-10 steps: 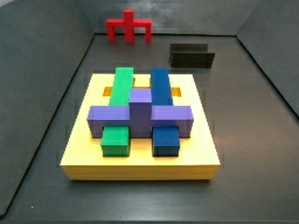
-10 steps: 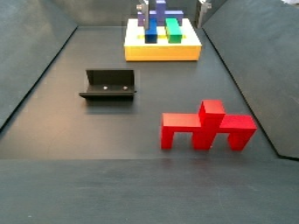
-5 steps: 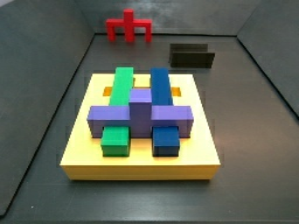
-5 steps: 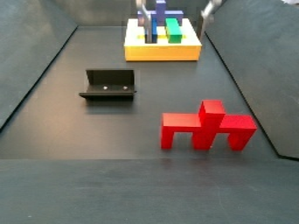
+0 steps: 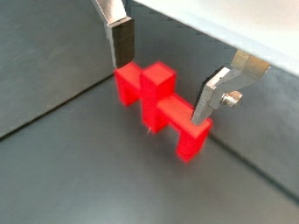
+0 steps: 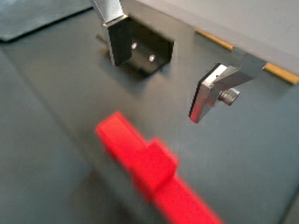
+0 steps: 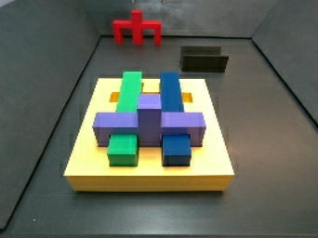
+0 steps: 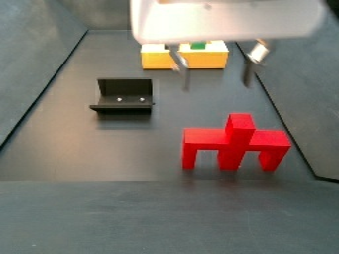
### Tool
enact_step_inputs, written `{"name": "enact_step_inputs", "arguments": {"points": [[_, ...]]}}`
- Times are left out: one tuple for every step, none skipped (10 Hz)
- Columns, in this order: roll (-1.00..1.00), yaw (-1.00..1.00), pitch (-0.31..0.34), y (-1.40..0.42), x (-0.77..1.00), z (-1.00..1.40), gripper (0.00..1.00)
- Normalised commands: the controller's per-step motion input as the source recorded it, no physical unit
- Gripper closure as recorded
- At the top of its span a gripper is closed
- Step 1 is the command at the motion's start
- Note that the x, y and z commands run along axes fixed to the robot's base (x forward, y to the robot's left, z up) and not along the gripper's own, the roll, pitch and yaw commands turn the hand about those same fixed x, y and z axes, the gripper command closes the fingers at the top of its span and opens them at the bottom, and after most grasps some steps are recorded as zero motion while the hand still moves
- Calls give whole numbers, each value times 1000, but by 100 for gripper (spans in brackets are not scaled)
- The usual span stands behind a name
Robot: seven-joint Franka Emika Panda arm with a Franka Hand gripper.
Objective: Pick up the red object. Move up. Move to above the board. Insert the red object.
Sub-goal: Pick up the red object.
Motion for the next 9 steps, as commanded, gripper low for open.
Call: {"name": "enact_step_inputs", "arguments": {"points": [[91, 0, 20, 777, -397, -23, 0], [236, 0, 19, 486, -523, -180, 0], [287, 0, 0, 109, -366, -263, 0], [297, 57, 0, -31, -46, -371, 0], [217, 0, 0, -189, 26, -320, 0], [257, -71, 14, 0, -160, -377, 0], [263, -146, 46, 46, -134, -349, 0], [279, -160, 60, 46, -149, -303, 0], [299, -86, 46, 6, -186, -271, 0]]}}
